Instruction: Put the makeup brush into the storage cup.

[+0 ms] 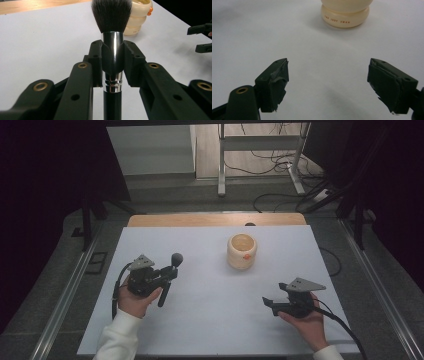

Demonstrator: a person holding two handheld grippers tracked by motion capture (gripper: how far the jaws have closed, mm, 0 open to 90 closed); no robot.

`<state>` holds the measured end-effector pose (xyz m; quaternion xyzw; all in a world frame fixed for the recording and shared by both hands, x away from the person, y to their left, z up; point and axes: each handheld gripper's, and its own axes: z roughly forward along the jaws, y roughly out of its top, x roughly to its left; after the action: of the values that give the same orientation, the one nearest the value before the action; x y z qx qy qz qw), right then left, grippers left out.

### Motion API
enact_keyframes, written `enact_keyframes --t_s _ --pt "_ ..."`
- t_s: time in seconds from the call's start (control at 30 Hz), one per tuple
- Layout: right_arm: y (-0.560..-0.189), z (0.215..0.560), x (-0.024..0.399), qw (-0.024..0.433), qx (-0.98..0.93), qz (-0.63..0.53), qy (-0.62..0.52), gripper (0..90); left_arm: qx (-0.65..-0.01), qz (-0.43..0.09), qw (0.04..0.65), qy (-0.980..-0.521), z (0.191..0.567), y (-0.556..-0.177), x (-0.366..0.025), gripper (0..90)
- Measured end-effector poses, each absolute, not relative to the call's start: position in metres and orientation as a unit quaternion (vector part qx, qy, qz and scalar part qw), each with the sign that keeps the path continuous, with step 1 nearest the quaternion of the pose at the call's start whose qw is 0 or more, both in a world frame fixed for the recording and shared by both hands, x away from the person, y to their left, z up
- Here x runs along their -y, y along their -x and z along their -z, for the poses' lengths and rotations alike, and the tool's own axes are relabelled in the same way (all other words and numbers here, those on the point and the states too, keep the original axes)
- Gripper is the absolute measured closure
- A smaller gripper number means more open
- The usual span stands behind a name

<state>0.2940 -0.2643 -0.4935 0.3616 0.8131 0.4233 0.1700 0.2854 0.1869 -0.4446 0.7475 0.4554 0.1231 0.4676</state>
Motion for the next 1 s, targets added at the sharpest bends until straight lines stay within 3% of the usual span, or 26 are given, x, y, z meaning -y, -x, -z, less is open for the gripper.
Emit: enact_keyframes --t_s 1.0 --pt "-0.298 0.497 0.229 0.148 -0.822 -0.434 -0.338 18.2 -0.425 -0.108 0.471 -0.765 0.453 -0.289 -0.155 70.8"
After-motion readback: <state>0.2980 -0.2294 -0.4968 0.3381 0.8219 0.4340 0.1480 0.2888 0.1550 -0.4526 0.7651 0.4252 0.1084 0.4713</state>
